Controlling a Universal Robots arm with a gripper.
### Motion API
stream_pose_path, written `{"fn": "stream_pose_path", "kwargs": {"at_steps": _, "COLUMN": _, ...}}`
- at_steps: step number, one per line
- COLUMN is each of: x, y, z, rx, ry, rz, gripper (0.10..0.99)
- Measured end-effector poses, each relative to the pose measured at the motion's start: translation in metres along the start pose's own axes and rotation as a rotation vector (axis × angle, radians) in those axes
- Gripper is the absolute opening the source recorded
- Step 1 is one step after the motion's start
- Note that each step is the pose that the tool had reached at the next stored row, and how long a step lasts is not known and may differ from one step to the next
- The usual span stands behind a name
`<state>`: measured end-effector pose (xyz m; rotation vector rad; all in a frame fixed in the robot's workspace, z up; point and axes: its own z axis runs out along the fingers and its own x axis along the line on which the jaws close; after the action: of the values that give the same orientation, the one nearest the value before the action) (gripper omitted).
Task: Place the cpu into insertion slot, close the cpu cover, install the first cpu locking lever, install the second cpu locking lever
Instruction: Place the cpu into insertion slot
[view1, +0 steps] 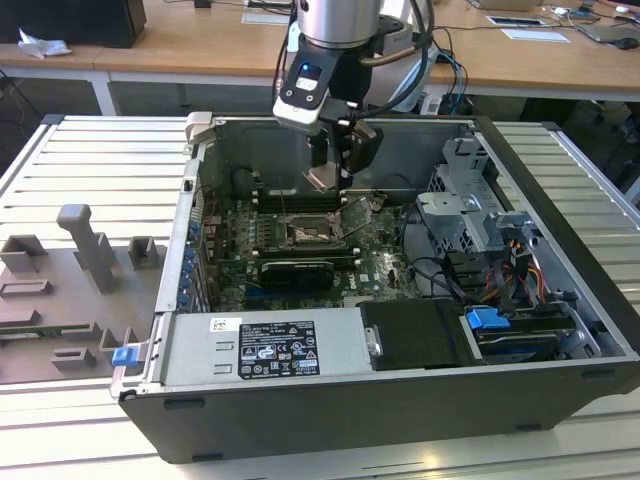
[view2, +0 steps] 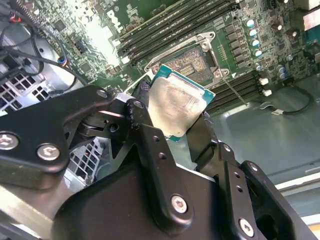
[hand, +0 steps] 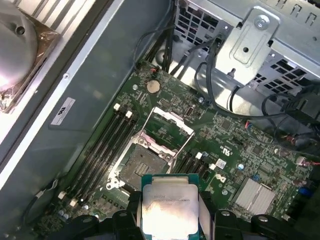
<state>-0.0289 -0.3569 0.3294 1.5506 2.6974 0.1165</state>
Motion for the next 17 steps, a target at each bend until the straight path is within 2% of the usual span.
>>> {"fn": "stream_pose_path", "kwargs": {"at_steps": 4, "x": 0.0, "y": -0.0004, "z": 0.0048, "rx": 0.0, "ry": -0.0077, "rz": 0.105, "gripper": 0.537}}
{"fn": "stream_pose_path", "kwargs": {"at_steps": 17, "x": -0.0001, "y": -0.0009, "z": 0.0108, "rx": -0.001, "ry": -0.013, "rz": 0.176, "gripper": 0.537}}
